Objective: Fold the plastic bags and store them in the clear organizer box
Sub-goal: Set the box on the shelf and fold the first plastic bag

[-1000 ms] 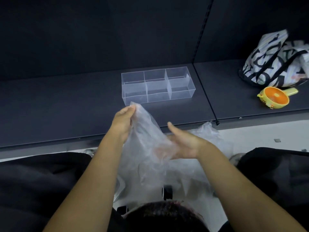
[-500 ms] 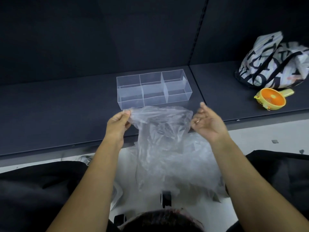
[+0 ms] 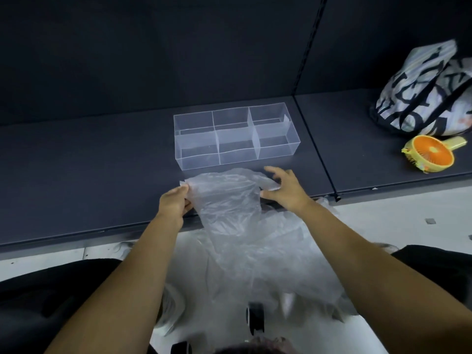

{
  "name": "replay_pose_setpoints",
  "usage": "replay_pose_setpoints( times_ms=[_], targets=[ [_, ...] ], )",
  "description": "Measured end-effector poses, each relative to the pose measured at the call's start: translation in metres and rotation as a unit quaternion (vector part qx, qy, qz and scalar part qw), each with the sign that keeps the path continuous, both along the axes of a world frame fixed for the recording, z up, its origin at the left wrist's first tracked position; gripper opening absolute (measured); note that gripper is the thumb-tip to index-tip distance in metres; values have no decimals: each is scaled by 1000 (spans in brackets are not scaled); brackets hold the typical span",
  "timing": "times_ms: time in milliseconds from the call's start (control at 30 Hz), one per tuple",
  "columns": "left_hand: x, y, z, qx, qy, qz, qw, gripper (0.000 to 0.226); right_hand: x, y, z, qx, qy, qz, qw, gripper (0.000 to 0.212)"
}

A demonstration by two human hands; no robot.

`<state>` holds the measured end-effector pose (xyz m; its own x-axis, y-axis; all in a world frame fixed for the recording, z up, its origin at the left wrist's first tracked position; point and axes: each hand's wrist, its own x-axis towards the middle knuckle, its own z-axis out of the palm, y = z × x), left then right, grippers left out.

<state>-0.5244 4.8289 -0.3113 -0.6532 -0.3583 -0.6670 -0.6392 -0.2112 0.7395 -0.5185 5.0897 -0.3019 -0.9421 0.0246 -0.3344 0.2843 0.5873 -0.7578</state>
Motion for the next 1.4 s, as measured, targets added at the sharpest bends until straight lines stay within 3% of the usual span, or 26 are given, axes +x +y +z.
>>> replay_pose_setpoints(
  times_ms=[67, 133, 200, 300, 400, 500, 600, 733, 833, 900, 1000, 1200, 1300, 1400],
  targets=[
    [-2, -4, -5, 8, -5, 5, 1000, 13, -11, -4, -2, -1, 33, -15, 999, 28],
    [-5, -11, -9, 20, -8, 14, 1000, 11, -17, 2, 2, -91, 23, -27, 995, 8],
    [-9, -17, -13, 29, -6, 19, 999, 10, -21, 17, 11, -142, -5, -12, 990, 7],
    [-18, -22, -16, 31, -5, 19, 999, 10, -24, 44, 27, -148, -78, 76, 983, 8],
    [-29, -25, -17, 21, -4, 7, 1000, 11, -28, 65, 41, -216, -140, 134, 957, 13],
    [-39, -31, -18, 12, -6, -21, 1000, 9, -36, 79, 48, -221, -182, 141, 948, 33],
    [-44, -33, -17, 14, -8, -74, 997, 7, -47, 84, 44, -147, -177, 81, 970, 43],
    [-46, -24, -9, -16, -3, -79, 997, 10, -56, 83, 30, -66, -58, -34, 996, 13],
    [-45, -12, -2, -19, 30, -54, 998, 7, -63, 81, 24, -69, 40, -205, 975, 10],
    [-42, -6, 3, 2, 41, -42, 998, 14, -59, 75, 22, -106, 58, -253, 960, 12],
    [-26, -5, 4, -1, 24, -53, 998, 18, -30, 64, 19, -146, 5, -257, 955, 4],
    [34, 3, -8, -31, -45, 40, 998, 30, 60, 40, 1, -236, -266, -172, 919, 15],
    [64, 17, -11, -11, -88, 48, 995, 32, 90, 18, -13, -262, -294, -146, 908, 24],
    [83, 27, -10, 86, -123, 26, 988, 34, 103, -1, -23, -251, -265, -155, 918, 48]
  ],
)
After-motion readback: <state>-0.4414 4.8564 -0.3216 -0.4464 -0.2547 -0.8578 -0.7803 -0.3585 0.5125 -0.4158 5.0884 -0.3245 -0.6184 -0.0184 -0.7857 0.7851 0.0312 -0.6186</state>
